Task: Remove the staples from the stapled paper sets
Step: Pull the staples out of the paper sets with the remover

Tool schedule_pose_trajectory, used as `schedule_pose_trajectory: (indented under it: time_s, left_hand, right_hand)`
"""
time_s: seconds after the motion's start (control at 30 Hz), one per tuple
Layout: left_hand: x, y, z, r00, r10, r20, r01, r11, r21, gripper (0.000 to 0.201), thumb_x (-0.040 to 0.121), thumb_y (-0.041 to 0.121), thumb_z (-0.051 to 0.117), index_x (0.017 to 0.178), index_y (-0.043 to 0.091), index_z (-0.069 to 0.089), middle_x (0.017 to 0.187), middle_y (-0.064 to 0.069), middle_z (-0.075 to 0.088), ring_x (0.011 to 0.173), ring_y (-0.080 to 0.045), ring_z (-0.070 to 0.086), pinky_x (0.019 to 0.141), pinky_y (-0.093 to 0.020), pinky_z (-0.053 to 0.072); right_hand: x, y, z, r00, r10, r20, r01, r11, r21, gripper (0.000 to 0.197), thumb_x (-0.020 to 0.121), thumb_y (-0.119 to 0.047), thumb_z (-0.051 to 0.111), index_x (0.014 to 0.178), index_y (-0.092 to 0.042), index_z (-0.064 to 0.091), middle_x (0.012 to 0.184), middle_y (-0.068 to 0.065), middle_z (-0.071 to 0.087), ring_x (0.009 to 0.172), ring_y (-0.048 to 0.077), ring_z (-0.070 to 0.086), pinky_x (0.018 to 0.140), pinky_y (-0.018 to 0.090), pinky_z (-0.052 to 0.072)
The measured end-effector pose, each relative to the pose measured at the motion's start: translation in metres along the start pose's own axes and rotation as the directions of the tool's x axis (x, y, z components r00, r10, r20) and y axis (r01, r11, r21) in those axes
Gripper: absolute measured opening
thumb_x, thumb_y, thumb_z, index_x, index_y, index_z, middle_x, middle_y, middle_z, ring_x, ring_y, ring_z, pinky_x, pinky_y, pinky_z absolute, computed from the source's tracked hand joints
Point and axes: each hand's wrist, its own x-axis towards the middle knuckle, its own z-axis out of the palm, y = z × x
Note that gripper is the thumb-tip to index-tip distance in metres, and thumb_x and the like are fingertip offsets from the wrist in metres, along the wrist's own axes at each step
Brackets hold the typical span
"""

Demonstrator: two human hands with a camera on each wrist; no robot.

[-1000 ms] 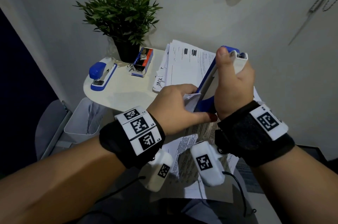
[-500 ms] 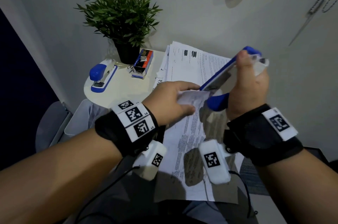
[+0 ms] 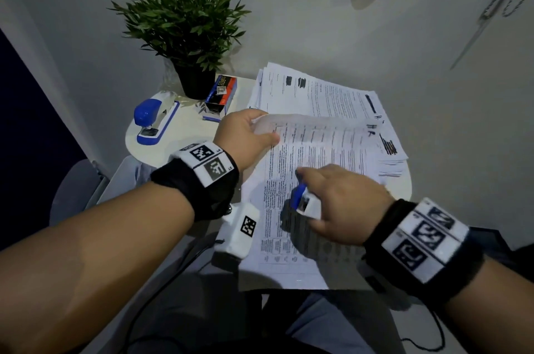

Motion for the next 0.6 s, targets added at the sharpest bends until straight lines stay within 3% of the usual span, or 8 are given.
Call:
schedule_pose_trajectory:
  time_s: [0.07, 0.2, 0.23, 0.3, 0.37, 0.43, 0.5, 0.6]
  left_hand:
    - [0.004, -0.004, -0.002, 0.999, 0.011, 0.036, -0.012, 0.999, 0.030, 0.023, 0.079, 0.007, 0.072, 0.097, 0.020, 0.065, 0.091, -0.001, 0.066, 0.084, -0.018, 0.063, 0.079, -0.029, 0.054]
    - [0.003, -0.016, -0.014, 0.977, 0.101, 0.187, -0.127, 0.983, 0.132, 0.030, 0.080, -0.002, 0.068, 0.097, 0.022, 0.071, 0.090, 0.001, 0.069, 0.086, -0.011, 0.064, 0.078, -0.019, 0.050]
    - [0.001, -0.018, -0.017, 0.964, 0.150, 0.221, -0.184, 0.972, 0.146, 0.031, 0.077, -0.003, 0.070, 0.093, 0.024, 0.072, 0.088, 0.003, 0.069, 0.086, -0.011, 0.065, 0.080, -0.019, 0.051]
    - [-0.001, -0.027, -0.024, 0.921, 0.250, 0.298, -0.319, 0.923, 0.214, 0.032, 0.072, -0.004, 0.075, 0.092, 0.021, 0.074, 0.091, 0.004, 0.069, 0.089, -0.011, 0.065, 0.087, -0.022, 0.051]
    - [-0.004, -0.037, -0.030, 0.850, 0.325, 0.415, -0.483, 0.797, 0.363, 0.038, 0.069, -0.009, 0.074, 0.097, 0.017, 0.075, 0.097, 0.003, 0.069, 0.095, -0.012, 0.063, 0.091, -0.023, 0.048]
    - [-0.006, -0.044, -0.033, 0.718, 0.435, 0.543, -0.681, 0.603, 0.416, 0.046, 0.064, -0.014, 0.065, 0.098, 0.015, 0.075, 0.099, 0.002, 0.072, 0.097, -0.012, 0.057, 0.088, -0.021, 0.047]
    - [-0.008, -0.052, -0.033, 0.572, 0.534, 0.623, -0.815, 0.452, 0.362, 0.046, 0.056, -0.011, 0.059, 0.093, 0.011, 0.076, 0.094, 0.000, 0.074, 0.088, -0.011, 0.050, 0.077, -0.019, 0.045]
    - [-0.006, -0.055, -0.033, 0.517, 0.568, 0.640, -0.853, 0.402, 0.333, 0.044, 0.054, -0.009, 0.057, 0.089, 0.009, 0.077, 0.091, -0.002, 0.074, 0.085, -0.011, 0.047, 0.071, -0.021, 0.040]
  right_hand:
    - [0.004, 0.000, 0.006, 0.997, 0.014, 0.081, -0.011, 0.999, -0.036, 0.076, 0.086, -0.046, 0.054, 0.148, -0.017, 0.020, 0.150, -0.005, 0.032, 0.129, 0.018, 0.035, 0.097, 0.035, 0.045]
    - [0.004, 0.001, 0.008, 0.992, 0.029, 0.119, -0.025, 0.999, -0.036, 0.075, 0.087, -0.048, 0.054, 0.147, -0.018, 0.021, 0.147, -0.007, 0.036, 0.126, 0.018, 0.036, 0.090, 0.034, 0.044]
    - [0.004, 0.000, 0.006, 0.991, 0.036, 0.125, -0.032, 0.999, -0.034, 0.069, 0.086, -0.049, 0.054, 0.142, -0.018, 0.028, 0.142, -0.006, 0.042, 0.124, 0.018, 0.038, 0.088, 0.033, 0.045]
    - [0.002, 0.002, 0.005, 0.998, 0.035, 0.059, -0.035, 0.999, -0.003, 0.046, 0.083, -0.048, 0.053, 0.116, -0.019, 0.043, 0.122, -0.003, 0.053, 0.114, 0.021, 0.047, 0.081, 0.031, 0.044]
    - [-0.001, 0.004, 0.003, 0.992, 0.007, -0.125, 0.006, 0.995, 0.097, 0.033, 0.078, -0.046, 0.051, 0.095, -0.018, 0.044, 0.102, 0.002, 0.056, 0.095, 0.026, 0.055, 0.071, 0.031, 0.045]
    - [-0.005, 0.008, 0.000, 0.959, 0.014, -0.284, 0.042, 0.981, 0.189, 0.039, 0.069, -0.045, 0.048, 0.091, -0.012, 0.051, 0.098, 0.007, 0.055, 0.079, 0.029, 0.058, 0.065, 0.031, 0.046]
    - [-0.006, 0.008, -0.003, 0.966, 0.030, -0.258, 0.025, 0.978, 0.206, 0.044, 0.067, -0.045, 0.048, 0.092, -0.009, 0.055, 0.110, 0.011, 0.056, 0.082, 0.030, 0.059, 0.071, 0.034, 0.049]
    - [-0.004, 0.008, 0.002, 0.995, 0.017, -0.100, -0.005, 0.992, 0.126, 0.047, 0.064, -0.048, 0.046, 0.091, -0.011, 0.059, 0.126, 0.010, 0.057, 0.086, 0.034, 0.059, 0.073, 0.041, 0.052]
